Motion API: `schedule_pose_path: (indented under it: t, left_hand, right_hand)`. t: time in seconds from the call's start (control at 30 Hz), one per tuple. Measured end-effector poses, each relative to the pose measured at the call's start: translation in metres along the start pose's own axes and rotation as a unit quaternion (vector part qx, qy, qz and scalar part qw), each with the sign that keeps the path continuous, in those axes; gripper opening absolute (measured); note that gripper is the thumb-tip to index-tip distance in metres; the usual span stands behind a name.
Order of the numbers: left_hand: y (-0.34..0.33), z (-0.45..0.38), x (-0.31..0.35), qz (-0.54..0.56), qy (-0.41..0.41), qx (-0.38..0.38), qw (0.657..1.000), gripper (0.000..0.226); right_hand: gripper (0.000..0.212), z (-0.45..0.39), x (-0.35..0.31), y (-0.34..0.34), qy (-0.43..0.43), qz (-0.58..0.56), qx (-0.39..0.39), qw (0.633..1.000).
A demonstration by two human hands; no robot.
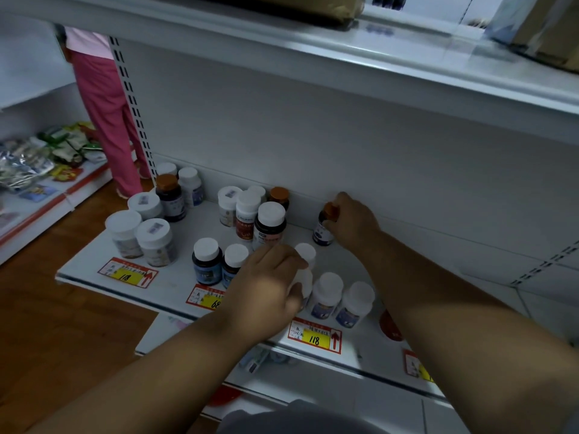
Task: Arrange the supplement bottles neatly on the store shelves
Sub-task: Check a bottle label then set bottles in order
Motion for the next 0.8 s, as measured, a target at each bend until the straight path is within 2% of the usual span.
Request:
schedule_pose_path:
  t: [0.13,0.2,0.3,0.33,0.4,0.47,0.53,0.6,0.63,0.67,0.73,0.8]
  left_hand:
    - [-0.003,-0.005,-0.001,0.014,0.002,0.012,1.000,0.029]
    - [-0.002,-0.007,-0.003,0.022,0.014,0.024,0.999,0.030]
    - [0.005,-0.013,-0.002,0.046,0.043,0.058,0.996,0.031]
    - [0.008,-0.016,0.000,0.064,0.060,0.069,0.994,0.032]
    - [0.013,-0.023,0.007,0.136,0.145,0.071,0.978,0.035]
    - [0.013,-0.031,0.019,0.270,0.275,0.022,0.923,0.035]
    - [0.006,-0.038,0.037,0.401,0.339,-0.060,0.849,0.029]
    - [-0.003,-0.039,0.060,0.501,0.352,-0.136,0.779,0.033]
    - [-0.007,-0.039,0.071,0.533,0.345,-0.155,0.757,0.034]
    - [-0.011,-0.038,0.079,0.551,0.336,-0.163,0.746,0.034]
    - [-0.020,-0.035,0.093,0.559,0.314,-0.177,0.747,0.032]
    - [-0.029,-0.034,0.104,0.535,0.282,-0.192,0.773,0.030]
  right_hand:
    - [0.030,-0.001,0.001,0.003,-0.013,-0.001,0.017,1.000]
    - [0.027,0.005,0.003,0.008,-0.022,-0.060,0.021,0.998]
    - [0.017,0.024,-0.001,0.026,-0.041,-0.198,0.082,0.976]
    - [0.012,0.033,-0.004,0.035,-0.055,-0.278,0.090,0.955]
    - [0.009,0.054,-0.014,0.054,-0.077,-0.452,0.074,0.885]
    - [0.008,0.076,-0.023,0.076,-0.061,-0.542,0.063,0.836]
    - [0.012,0.098,-0.032,0.096,-0.027,-0.544,0.072,0.835]
    - [0.015,0.117,-0.036,0.112,-0.010,-0.503,0.096,0.859]
    - [0.016,0.126,-0.035,0.118,-0.011,-0.483,0.108,0.869]
    - [0.017,0.133,-0.031,0.124,-0.016,-0.467,0.118,0.876]
    - [0.015,0.147,-0.018,0.134,-0.030,-0.439,0.127,0.889]
    - [0.010,0.163,-0.003,0.142,-0.049,-0.422,0.135,0.895]
Point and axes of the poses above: each hand's wrist, its own z-axis away from the middle knuckle, its own y-axis out of the back of the hand, x = y × z, the point moved 3 cm from there along -z, towards the middle knuckle, and after that the axes turned 5 degrees about x, right-handed, at the moved point
